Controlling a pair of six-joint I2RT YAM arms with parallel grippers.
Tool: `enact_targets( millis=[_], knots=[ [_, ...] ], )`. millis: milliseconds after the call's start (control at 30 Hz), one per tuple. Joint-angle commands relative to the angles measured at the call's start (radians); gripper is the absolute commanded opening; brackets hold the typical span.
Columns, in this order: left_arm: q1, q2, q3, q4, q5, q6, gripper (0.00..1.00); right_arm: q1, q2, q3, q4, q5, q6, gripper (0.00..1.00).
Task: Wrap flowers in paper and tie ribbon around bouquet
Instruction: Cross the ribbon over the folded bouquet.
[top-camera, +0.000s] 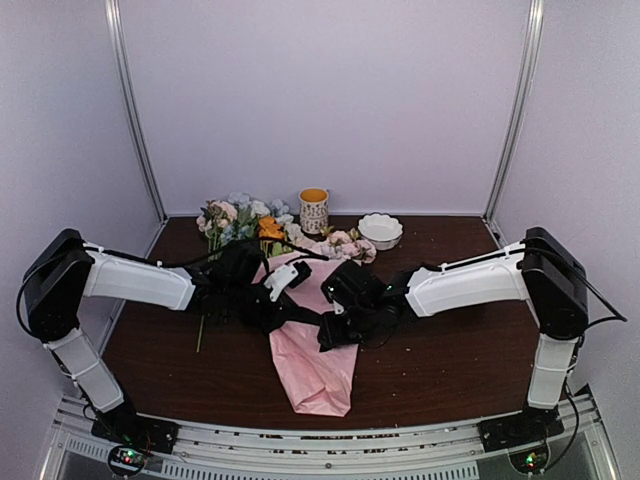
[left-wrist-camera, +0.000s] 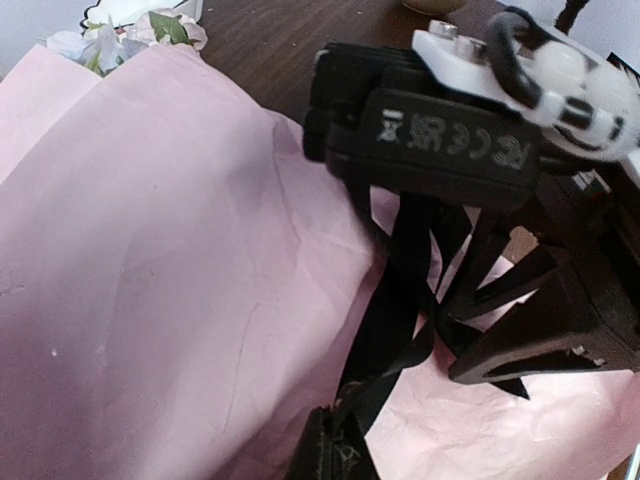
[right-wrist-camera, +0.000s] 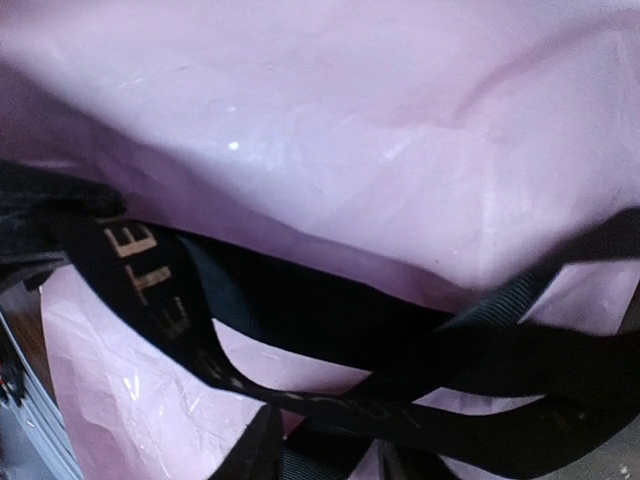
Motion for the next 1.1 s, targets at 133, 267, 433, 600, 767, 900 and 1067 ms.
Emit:
enact_targets(
  millis=[133, 267, 433, 600, 767, 900, 1067],
  knots=[
    [0.014, -0.005, -0.014, 0.041, 0.008, -0.002, 0.00, -0.006, 0.009, 0.022, -0.069, 0.052, -0.045, 0.12],
    [0.016, -0.011, -0.022, 0.037, -0.002, 0.001, 0.00, -0.018, -0.018, -0.003, -0.073, 0.062, -0.058, 0.00],
    [0.017, -0.017, -0.036, 0.040, -0.018, -0.004, 0.00, -0.050, -0.088, -0.070, -0.076, 0.090, -0.075, 0.00],
    [0.017, -0.018, -0.042, 0.046, -0.024, -0.008, 0.00, -0.063, -0.164, -0.133, -0.087, 0.091, -0.127, 0.00],
    [0.018, -0.017, -0.044, 0.040, -0.035, -0.008, 0.00, -0.073, -0.248, -0.209, -0.128, 0.057, -0.156, 0.00],
    [0.017, -0.013, -0.044, 0.034, -0.038, -0.007, 0.00, -0.115, -0.342, -0.306, -0.165, 0.048, -0.159, 0.00],
    [0.018, -0.014, -0.044, 0.027, -0.034, -0.004, 0.00, -0.157, -0.455, -0.374, -0.220, 0.035, -0.190, 0.00]
  ],
)
